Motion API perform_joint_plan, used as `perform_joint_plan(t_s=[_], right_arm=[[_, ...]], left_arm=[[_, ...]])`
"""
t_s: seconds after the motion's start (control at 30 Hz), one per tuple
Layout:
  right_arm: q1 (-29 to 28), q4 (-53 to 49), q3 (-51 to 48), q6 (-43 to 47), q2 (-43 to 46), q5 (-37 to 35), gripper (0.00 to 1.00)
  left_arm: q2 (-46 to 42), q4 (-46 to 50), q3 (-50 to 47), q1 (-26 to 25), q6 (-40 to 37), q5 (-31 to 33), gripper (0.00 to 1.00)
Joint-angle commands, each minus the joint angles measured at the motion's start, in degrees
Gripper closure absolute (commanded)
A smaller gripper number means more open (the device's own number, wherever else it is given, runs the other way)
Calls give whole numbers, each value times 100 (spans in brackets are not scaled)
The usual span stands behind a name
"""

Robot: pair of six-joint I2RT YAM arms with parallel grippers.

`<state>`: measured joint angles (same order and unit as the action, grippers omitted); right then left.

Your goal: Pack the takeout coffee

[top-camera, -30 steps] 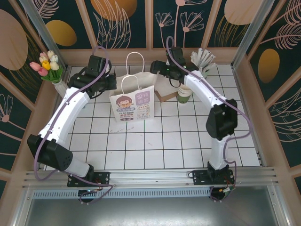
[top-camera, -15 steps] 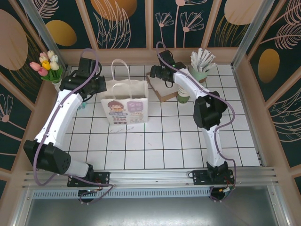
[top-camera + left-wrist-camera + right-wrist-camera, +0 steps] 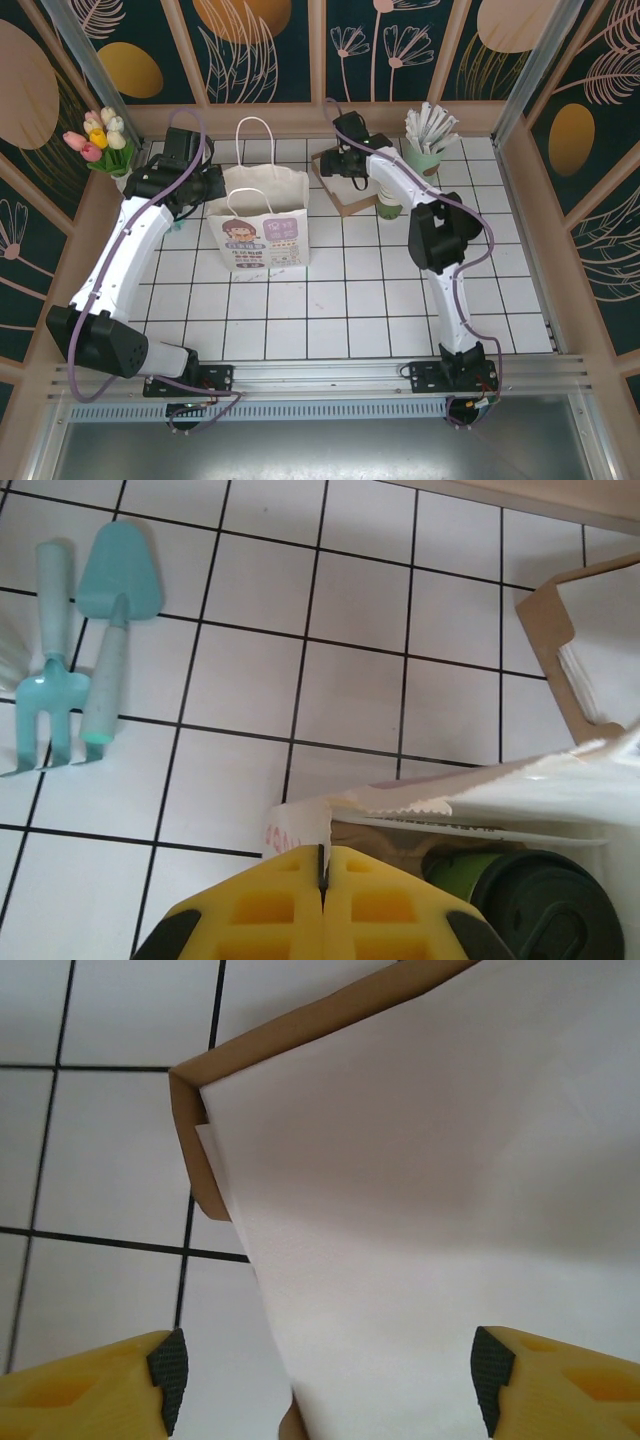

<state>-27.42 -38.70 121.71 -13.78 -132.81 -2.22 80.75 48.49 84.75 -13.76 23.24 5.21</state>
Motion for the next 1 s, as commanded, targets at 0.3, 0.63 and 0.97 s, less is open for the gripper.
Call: perform_joint_plan(t_s=[0.3, 0.63, 0.97], right_arm=[[211, -306, 724, 489, -834, 701, 23], [208, -270, 1021, 355, -1141, 327, 52], [201, -358, 1176, 441, -977, 386, 100]], left_arm=[[-119, -428, -326, 9, 268, -726, 97], [-188, -627, -565, 9, 330, -1013, 97], [-198, -695, -657, 13, 323, -1022, 98]])
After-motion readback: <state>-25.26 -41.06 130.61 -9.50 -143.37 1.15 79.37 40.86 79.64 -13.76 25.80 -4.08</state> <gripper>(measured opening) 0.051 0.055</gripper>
